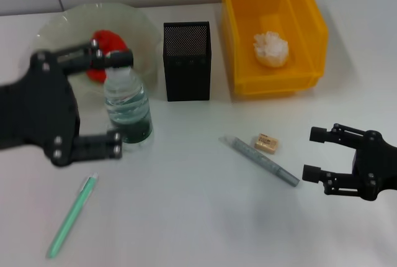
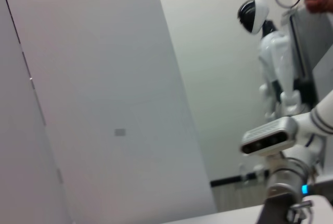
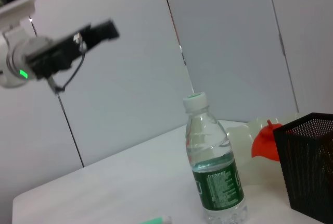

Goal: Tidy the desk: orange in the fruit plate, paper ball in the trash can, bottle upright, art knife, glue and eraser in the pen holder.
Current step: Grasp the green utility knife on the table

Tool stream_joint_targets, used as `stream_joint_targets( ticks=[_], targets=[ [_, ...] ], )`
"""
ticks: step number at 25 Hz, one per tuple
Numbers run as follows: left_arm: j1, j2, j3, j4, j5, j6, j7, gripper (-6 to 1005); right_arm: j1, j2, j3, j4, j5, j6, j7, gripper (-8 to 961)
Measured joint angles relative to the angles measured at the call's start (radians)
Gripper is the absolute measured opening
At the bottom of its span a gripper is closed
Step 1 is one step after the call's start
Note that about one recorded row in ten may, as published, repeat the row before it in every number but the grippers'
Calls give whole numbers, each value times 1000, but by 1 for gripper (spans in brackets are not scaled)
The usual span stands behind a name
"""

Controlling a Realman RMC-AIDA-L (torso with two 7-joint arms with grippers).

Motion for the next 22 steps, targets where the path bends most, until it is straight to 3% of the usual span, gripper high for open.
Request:
stream_joint_targets(
  ticks=[1, 4, 7, 12, 15, 19, 22],
  targets=[
    [1, 2, -6, -94, -2, 36, 55, 787, 0, -1, 3, 0, 0, 0, 0, 844],
    [1, 3, -11, -150, 1, 42, 90, 787, 2, -2, 12, -2, 1, -2, 0, 844],
    [2, 5, -12, -306, 25, 49, 235, 786, 2, -1, 14, -15, 1, -3, 0, 844],
    [-1, 4, -12, -362, 33, 51, 295, 786, -4, 3, 24, -26, 1, -9, -14, 845],
    [-31, 9, -15, -505, 40, 13, 314, 785, -9, 4, 31, -21, 0, -4, -45, 845],
    [-20, 8, -16, -519, 40, 16, 278, 785, -12, 4, 48, -13, -4, 5, -57, 844],
    [12, 5, -16, -465, 39, 12, 179, 784, -12, 3, 53, -13, -3, 5, -58, 844]
  ],
)
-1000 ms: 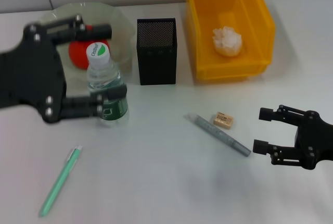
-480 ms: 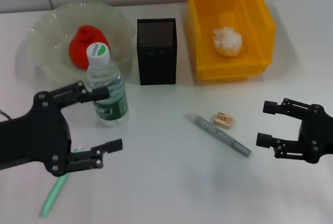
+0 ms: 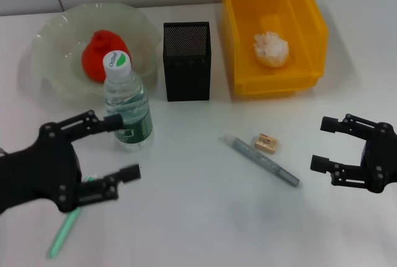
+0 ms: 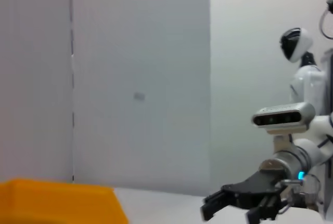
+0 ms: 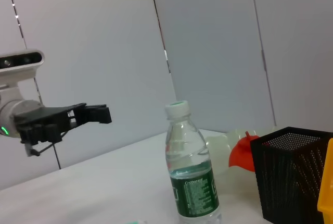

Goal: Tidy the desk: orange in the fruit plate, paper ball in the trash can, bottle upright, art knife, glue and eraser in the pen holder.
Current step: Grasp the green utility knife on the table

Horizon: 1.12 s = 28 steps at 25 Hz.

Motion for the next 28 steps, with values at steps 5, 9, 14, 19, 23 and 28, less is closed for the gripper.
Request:
stream_joint_targets(
  ticks=[5, 9, 14, 19, 23, 28],
  targets=[
    [17, -5, 6, 96, 47, -78, -181, 784, 4, 0, 1, -2, 1, 2, -20, 845],
    [25, -3, -4, 176, 119, -120, -330, 784, 8, 0, 10, -5, 1, 3, -21, 845],
    [25, 0, -66, 286, 248, -136, -531, 784, 10, -4, 13, -7, 2, 5, -21, 845],
    [25, 0, -95, 379, 335, -100, -674, 784, 11, -6, 25, -7, 3, 5, -21, 844],
    [-1, -6, -76, 439, 481, -110, -817, 784, 13, -7, 25, -7, 3, 6, -21, 844],
    [-17, -8, 39, 552, 634, -204, -985, 784, 18, -7, 25, -7, 2, 7, -21, 844]
  ],
)
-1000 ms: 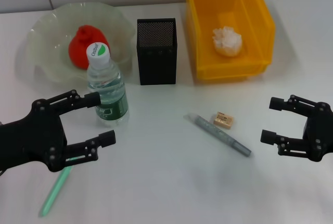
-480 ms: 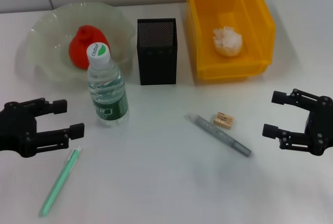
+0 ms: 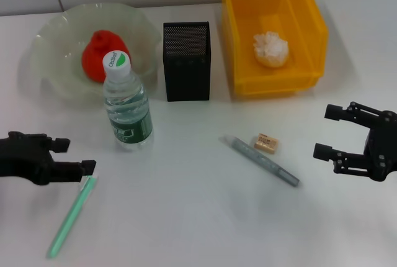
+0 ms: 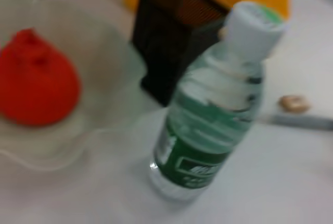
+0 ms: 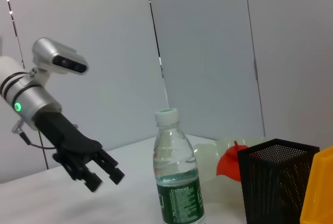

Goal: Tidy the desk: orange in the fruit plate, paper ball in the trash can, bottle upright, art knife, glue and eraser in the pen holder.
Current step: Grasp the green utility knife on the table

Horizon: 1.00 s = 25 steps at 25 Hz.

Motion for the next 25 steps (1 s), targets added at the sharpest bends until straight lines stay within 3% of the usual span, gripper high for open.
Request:
stream_joint_targets(
  ticks=[4, 15, 25],
  targets=[
    [7, 1, 105, 96, 87, -50, -113, 785, 2, 0, 0, 0, -2, 1, -1, 845],
    [-42, 1, 325, 175, 347, -71, -418, 785, 5, 4, 0, 2, -2, 10, -1, 845],
    [-36, 1, 403, 221, 406, -53, -539, 785, 6, 6, 0, 6, -3, 13, -1, 844]
  ],
)
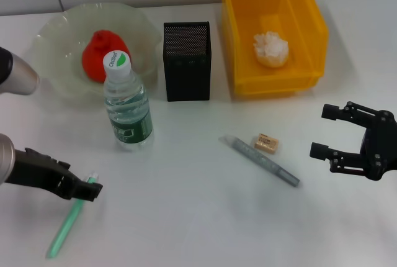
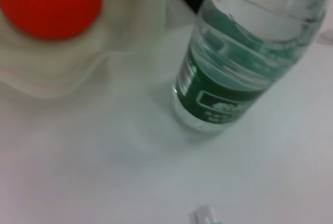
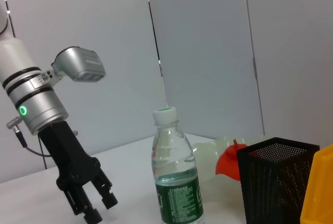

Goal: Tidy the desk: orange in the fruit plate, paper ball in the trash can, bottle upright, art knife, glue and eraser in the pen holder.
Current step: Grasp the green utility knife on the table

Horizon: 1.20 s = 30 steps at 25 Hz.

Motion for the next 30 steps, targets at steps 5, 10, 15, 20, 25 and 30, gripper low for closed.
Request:
stream_joint_targets(
  ticks=[5, 10, 15, 20, 25, 30],
  targets=[
    [6, -1, 26, 3, 2, -1, -7, 785, -2, 1, 0, 0, 0, 0, 0, 844],
    [-2, -1, 74, 13, 59, -8, -25, 785, -3, 2, 0, 0, 0, 0, 0, 845],
    [-8, -2, 96, 15, 74, -11, -27, 781, -5, 2, 0, 0, 1, -4, 0, 845],
    [-11, -3, 116, 17, 91, -19, -35, 763, -8, 2, 0, 0, 2, -4, 0, 844],
    [-19, -3, 158, 27, 120, -21, -50, 742, -9, 2, 0, 0, 4, -2, 0, 844],
    [-24, -3, 163, 55, 128, -15, -83, 720, -8, 2, 0, 0, 4, -5, 0, 845]
  ],
)
